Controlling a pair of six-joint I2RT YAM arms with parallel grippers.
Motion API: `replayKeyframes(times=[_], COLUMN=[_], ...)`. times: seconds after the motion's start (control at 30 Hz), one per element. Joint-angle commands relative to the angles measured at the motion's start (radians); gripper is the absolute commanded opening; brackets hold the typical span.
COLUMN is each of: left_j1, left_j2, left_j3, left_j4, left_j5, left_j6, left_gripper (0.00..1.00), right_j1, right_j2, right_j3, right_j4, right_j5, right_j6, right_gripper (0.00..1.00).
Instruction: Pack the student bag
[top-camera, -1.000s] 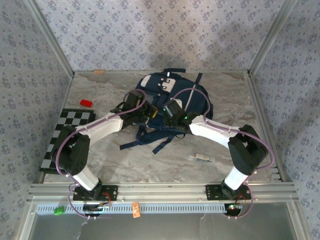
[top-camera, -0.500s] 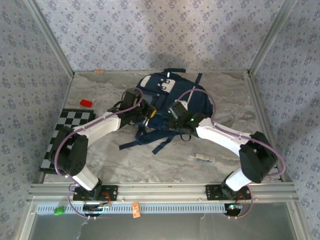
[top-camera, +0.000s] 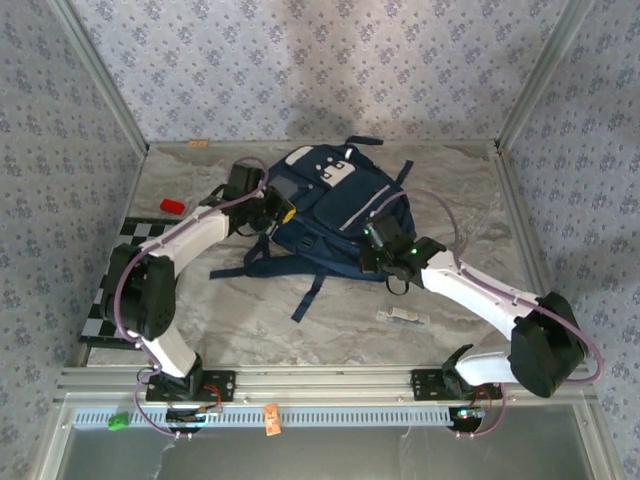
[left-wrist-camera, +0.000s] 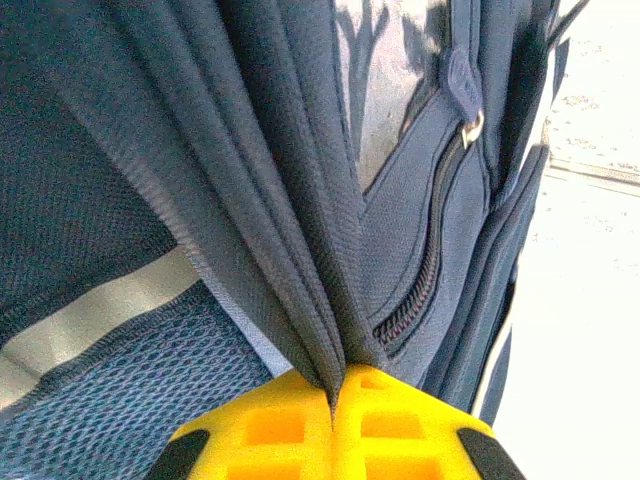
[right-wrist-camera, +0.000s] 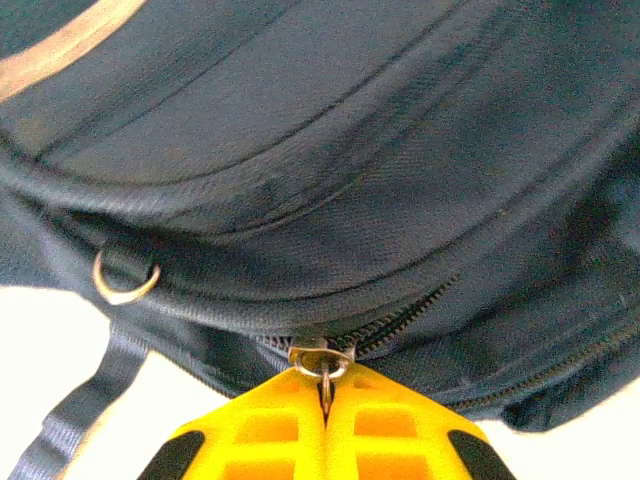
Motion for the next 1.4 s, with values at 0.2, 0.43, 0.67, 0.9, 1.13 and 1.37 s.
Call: replayKeyframes(times=[0.2,0.43,0.67,0.9,1.13,1.37], left_j1=[0.075,0.050,-0.141,-0.219,-0.274,-0.234], left_j2=[0.124,-0.109,-0.194,-0.102,-0.076,-0.112], left_j3=[0.179,-0.133,-0.328,-0.298,-0.324,-0.333], left_j4=[-0.044,0.096,0.297,0.376,0.401,0.333], left_j5=[0.104,0.081,-0.046,-0.094,-0.182,-0.231], left_j6=[0.246,0.059,-0.232,-0.320,-0.384,-0.337], left_gripper=[0.10,0.29,0.30,0.30,0.20,0.00], right_j1=[0.108,0.092,0.099,0.106,0.106,0.098], right_j2=[0.154,0.154,0.161,0.167,0.184,0.182], right_j3=[0.143,0.123,0.114,0.116,0.126,0.113], right_j4=[0.057,0.032,0.053,0.056,0.048,-0.009], right_j5=[-0.073,-0.040,-0.045,-0.035,0.002,0.064], right_j6=[0.056,0.122,0.146,0.148,0.153,0.118], right_gripper=[0.00,0.00,0.00,0.00,0.00,0.00])
